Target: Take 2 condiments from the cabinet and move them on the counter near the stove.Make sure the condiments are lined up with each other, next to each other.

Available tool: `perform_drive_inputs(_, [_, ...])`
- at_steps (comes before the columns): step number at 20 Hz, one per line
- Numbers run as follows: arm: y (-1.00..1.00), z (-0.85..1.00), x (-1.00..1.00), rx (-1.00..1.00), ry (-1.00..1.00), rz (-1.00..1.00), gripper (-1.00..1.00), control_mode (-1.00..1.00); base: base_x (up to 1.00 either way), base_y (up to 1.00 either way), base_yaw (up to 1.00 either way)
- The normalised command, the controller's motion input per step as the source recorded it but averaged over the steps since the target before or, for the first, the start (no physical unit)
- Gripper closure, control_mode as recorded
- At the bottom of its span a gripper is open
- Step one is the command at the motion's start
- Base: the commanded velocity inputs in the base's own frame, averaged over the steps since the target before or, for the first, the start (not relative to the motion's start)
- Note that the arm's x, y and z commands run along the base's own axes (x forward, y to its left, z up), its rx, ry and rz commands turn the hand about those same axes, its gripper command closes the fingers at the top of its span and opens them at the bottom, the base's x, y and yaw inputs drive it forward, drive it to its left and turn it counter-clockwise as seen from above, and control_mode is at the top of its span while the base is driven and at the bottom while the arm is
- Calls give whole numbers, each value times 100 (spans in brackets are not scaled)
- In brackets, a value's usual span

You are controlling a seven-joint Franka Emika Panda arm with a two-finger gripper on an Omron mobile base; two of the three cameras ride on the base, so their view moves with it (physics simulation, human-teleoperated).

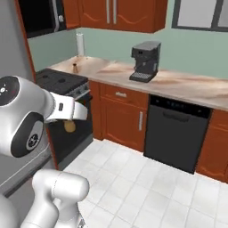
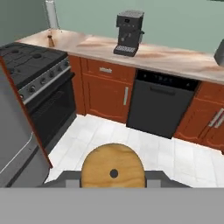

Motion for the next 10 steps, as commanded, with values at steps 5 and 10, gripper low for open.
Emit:
perform_drive_inputs(5, [0,0,0,0,0,0,100,100,75,-27,84])
perform_drive_inputs(10, [0,0,0,0,0,0,100,100,94,-46,72])
